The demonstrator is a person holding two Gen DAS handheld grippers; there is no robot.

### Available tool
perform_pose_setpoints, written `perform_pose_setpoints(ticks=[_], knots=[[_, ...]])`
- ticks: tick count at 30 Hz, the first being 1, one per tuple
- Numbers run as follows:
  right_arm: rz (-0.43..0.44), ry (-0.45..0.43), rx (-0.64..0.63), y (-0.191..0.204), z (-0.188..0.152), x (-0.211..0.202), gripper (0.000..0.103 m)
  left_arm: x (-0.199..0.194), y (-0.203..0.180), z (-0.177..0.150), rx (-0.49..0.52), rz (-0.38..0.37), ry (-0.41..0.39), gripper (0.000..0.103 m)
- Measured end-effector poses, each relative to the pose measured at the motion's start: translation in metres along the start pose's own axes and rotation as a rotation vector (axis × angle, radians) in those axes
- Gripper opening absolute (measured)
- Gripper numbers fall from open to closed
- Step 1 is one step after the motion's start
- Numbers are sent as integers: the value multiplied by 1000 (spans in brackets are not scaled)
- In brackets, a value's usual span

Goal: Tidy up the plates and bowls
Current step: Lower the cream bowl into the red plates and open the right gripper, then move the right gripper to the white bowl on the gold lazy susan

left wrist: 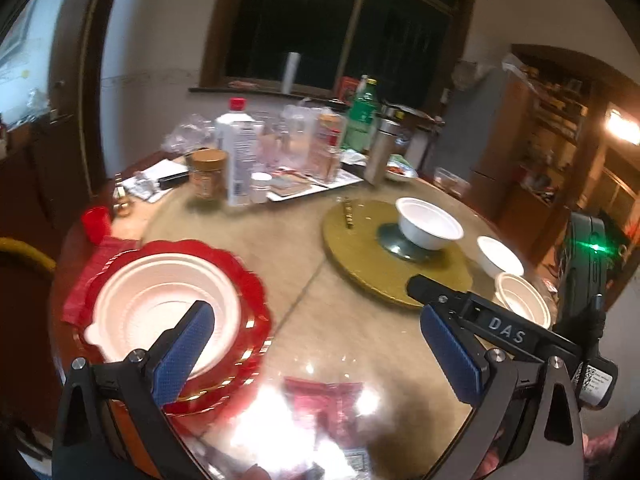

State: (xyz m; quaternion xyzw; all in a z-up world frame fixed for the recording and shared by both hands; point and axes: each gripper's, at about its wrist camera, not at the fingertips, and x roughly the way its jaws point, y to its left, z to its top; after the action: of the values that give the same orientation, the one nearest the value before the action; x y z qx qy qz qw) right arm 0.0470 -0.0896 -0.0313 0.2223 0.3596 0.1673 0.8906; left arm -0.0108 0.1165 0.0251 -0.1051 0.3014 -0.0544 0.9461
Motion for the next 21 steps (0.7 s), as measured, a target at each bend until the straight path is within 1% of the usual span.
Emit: perform_pose_setpoints(ticks=[2, 3, 5, 7, 9, 11, 16, 19, 21], knots=[[-6, -16, 25, -15, 0, -8, 64, 3, -6, -1, 4, -13, -21, 103], [-21, -32, 41, -26, 1, -14, 64, 4, -11, -2, 15, -15, -48, 103], [-49, -55, 62, -41, 1, -22, 64, 5, -21, -3, 45, -11, -77, 103], [-71, -78, 96, -58, 4, -29, 65, 8, -36, -3, 104, 1, -90, 103], [-88, -89, 130, -73, 4, -33, 65, 10, -51, -4, 175, 31, -105, 103], [-93, -100, 151, -82, 3, -35, 65, 12, -64, -6, 224, 36, -99, 103], [-134, -149, 134, -90, -3, -35, 65, 25, -86, -14, 258, -24, -45, 103], [-150, -158, 121, -91, -3, -35, 65, 35, -98, -20, 288, -18, -13, 103], [-157, -160, 120, -91, -2, -35, 65, 43, -101, -21, 284, -12, 18, 103]])
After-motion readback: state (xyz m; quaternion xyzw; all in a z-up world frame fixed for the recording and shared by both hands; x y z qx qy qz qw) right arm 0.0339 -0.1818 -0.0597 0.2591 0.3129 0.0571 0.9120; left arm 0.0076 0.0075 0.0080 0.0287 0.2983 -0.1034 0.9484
